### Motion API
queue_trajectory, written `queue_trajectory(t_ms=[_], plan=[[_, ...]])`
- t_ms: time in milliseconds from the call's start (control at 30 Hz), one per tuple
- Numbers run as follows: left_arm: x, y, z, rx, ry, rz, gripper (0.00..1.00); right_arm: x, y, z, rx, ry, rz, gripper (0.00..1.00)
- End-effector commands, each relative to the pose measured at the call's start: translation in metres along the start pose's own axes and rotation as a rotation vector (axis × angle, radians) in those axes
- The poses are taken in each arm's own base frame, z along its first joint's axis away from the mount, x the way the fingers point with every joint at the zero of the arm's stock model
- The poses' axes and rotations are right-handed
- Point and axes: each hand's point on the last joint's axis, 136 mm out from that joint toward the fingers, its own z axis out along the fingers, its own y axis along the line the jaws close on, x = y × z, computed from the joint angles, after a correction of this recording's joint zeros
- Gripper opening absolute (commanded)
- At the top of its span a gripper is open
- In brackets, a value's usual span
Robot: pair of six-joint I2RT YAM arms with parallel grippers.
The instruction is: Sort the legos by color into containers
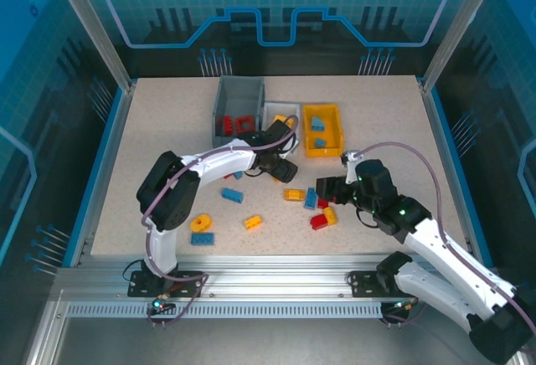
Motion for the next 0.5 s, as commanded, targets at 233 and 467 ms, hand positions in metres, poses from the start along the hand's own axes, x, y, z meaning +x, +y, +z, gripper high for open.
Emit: queue_trajectory(t_ms=[233,467], plan=[[0.009,-0.001,0.031,0.008,0.071,0.065,0.62,0.010,0.004,-0.002,-0.027,0.028,0.042,0.71],[0.009,-0.001,0.027,-0.024,0.031,0.051,0.31,0.003,0.010,0.003,-0.035,0.027,0.034,0.70]])
